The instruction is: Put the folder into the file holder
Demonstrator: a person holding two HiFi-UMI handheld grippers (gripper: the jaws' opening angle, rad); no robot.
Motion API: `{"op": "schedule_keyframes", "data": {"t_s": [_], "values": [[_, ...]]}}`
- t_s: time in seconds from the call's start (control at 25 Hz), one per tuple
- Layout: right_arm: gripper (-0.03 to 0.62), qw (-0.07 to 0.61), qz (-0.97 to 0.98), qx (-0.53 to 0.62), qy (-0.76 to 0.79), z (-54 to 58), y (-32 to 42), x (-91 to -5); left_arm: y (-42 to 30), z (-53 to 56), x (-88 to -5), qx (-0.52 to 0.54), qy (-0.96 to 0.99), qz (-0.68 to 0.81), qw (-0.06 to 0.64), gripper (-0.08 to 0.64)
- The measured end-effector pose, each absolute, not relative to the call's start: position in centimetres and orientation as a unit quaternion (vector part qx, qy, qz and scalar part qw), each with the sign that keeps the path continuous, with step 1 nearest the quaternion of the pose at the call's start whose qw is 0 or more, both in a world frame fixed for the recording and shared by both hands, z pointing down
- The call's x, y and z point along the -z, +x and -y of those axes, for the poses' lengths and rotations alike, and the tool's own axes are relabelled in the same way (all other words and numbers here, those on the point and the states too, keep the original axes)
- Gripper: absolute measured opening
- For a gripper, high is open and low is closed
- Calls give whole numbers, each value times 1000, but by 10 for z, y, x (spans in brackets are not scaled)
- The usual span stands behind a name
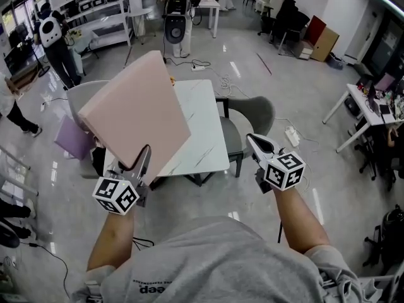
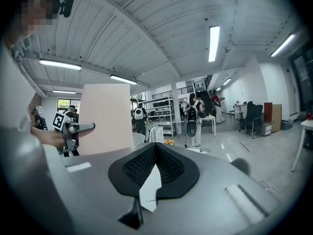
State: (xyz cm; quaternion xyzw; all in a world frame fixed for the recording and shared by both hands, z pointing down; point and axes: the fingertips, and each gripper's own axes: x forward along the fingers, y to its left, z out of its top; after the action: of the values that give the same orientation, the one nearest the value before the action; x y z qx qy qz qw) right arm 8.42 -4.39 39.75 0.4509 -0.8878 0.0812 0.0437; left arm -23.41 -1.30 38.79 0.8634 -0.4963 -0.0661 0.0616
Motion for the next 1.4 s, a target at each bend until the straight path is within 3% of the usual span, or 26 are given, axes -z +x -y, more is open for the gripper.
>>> {"op": "schedule_keyframes", "data": {"t_s": [0.48, 1.0, 1.4], "values": [[4, 36, 902, -101, 418, 194, 148, -425, -175, 138, -396, 56, 846, 527, 56, 190], [5, 47, 951, -88, 294, 396, 153, -406, -153, 251, -363, 76, 764, 639, 36, 190], [4, 43, 957, -91, 272, 458, 87, -399, -231, 270, -330, 76, 725, 684, 10, 190]]}}
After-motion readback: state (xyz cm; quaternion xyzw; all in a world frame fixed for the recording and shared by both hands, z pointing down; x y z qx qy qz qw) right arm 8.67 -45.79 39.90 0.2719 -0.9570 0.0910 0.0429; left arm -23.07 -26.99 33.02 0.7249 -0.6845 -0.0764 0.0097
